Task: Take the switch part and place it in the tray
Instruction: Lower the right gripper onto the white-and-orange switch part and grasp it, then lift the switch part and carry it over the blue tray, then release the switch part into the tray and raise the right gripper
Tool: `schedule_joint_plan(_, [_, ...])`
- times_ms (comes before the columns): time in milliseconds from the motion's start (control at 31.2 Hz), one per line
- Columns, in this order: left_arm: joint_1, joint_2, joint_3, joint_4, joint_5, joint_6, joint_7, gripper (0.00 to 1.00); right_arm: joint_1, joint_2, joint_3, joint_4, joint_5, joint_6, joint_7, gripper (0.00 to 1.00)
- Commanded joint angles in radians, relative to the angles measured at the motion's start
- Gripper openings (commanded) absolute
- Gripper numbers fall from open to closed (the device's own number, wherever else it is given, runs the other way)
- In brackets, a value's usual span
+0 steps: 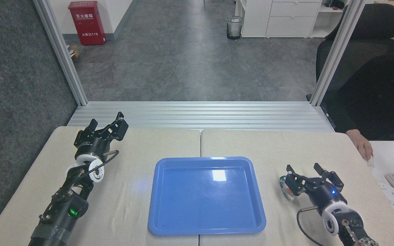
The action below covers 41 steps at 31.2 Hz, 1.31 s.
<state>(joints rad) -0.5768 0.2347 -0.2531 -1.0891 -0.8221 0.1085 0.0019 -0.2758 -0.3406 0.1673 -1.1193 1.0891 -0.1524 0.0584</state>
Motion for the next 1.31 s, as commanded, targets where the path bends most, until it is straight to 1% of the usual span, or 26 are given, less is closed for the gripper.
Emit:
schedule_joint_plan(0, [0.000,0.000,0.000,0.000,0.000,0.000,0.000,1.00,0.053,0.058,0.070,0.125,0.011,0.004,-0.005,0.98])
schedule_joint_plan(224, [0.000,0.000,0.000,0.000,0.000,0.000,0.000,1.00,0.073,0.069,0.072,0.127,0.023,0.005,-0.005,0.95])
schedule_joint_plan(256, [0.000,0.000,0.000,0.000,0.000,0.000,0.000,1.00,0.075,0.071,0.072,0.124,0.025,0.005,-0.006,0.91])
schedule_joint_plan(352, [0.000,0.000,0.000,0.000,0.000,0.000,0.000,1.00,0.076,0.078,0.074,0.111,0.023,0.005,-0.009,0.83])
schedule_joint_plan(384, [0.000,0.000,0.000,0.000,0.000,0.000,0.000,1.00,0.075,0.078,0.074,0.108,0.025,0.010,-0.014,0.76])
schedule_joint_plan(416, [0.000,0.000,0.000,0.000,0.000,0.000,0.000,1.00,0.075,0.080,0.075,0.101,0.023,0.020,-0.031,0.54])
schedule_joint_plan(448, [0.000,0.000,0.000,0.000,0.000,0.000,0.000,1.00,0.075,0.077,0.075,0.087,0.023,0.033,-0.043,0.16])
schedule_joint_plan(480, [0.000,0.000,0.000,0.000,0.000,0.000,0.000,1.00,0.070,0.075,0.075,0.076,0.023,0.048,-0.046,0.00])
schedule_joint_plan(576, [0.000,0.000,0.000,0.000,0.000,0.000,0.000,1.00,0.060,0.075,0.063,0.050,0.018,0.108,-0.046,0.00])
schedule_joint_plan(704, [0.000,0.000,0.000,0.000,0.000,0.000,0.000,1.00,0.020,0.092,0.035,-0.048,0.003,0.128,-0.042,0.00])
schedule_joint_plan(800, [0.000,0.000,0.000,0.000,0.000,0.000,0.000,1.00,0.013,0.121,0.017,-0.169,-0.001,0.126,-0.002,0.00])
schedule_joint_plan(896, [0.000,0.000,0.000,0.000,0.000,0.000,0.000,1.00,0.012,0.161,0.037,-0.292,0.005,0.123,0.043,0.00])
schedule_joint_plan(960, [0.000,0.000,0.000,0.000,0.000,0.000,0.000,1.00,0.007,0.193,0.096,-0.345,0.012,0.125,0.063,0.00])
schedule_joint_plan(1024, [0.000,0.000,0.000,0.000,0.000,0.000,0.000,1.00,-0.008,0.236,0.196,-0.376,0.021,0.132,0.083,0.00])
schedule_joint_plan(1056, [0.000,0.000,0.000,0.000,0.000,0.000,0.000,1.00,-0.011,0.252,0.239,-0.384,0.037,0.139,0.089,0.00])
schedule_joint_plan(1120, [0.000,0.000,0.000,0.000,0.000,0.000,0.000,1.00,-0.011,0.268,0.316,-0.387,0.084,0.163,0.092,0.00])
schedule_joint_plan(1152, [0.000,0.000,0.000,0.000,0.000,0.000,0.000,1.00,-0.011,0.269,0.340,-0.386,0.100,0.177,0.092,0.00])
schedule_joint_plan(1216, [0.000,0.000,0.000,0.000,0.000,0.000,0.000,1.00,-0.011,0.275,0.389,-0.379,0.120,0.201,0.095,0.00])
schedule_joint_plan(1280, [0.000,0.000,0.000,0.000,0.000,0.000,0.000,1.00,-0.013,0.293,0.429,-0.364,0.124,0.218,0.107,0.00])
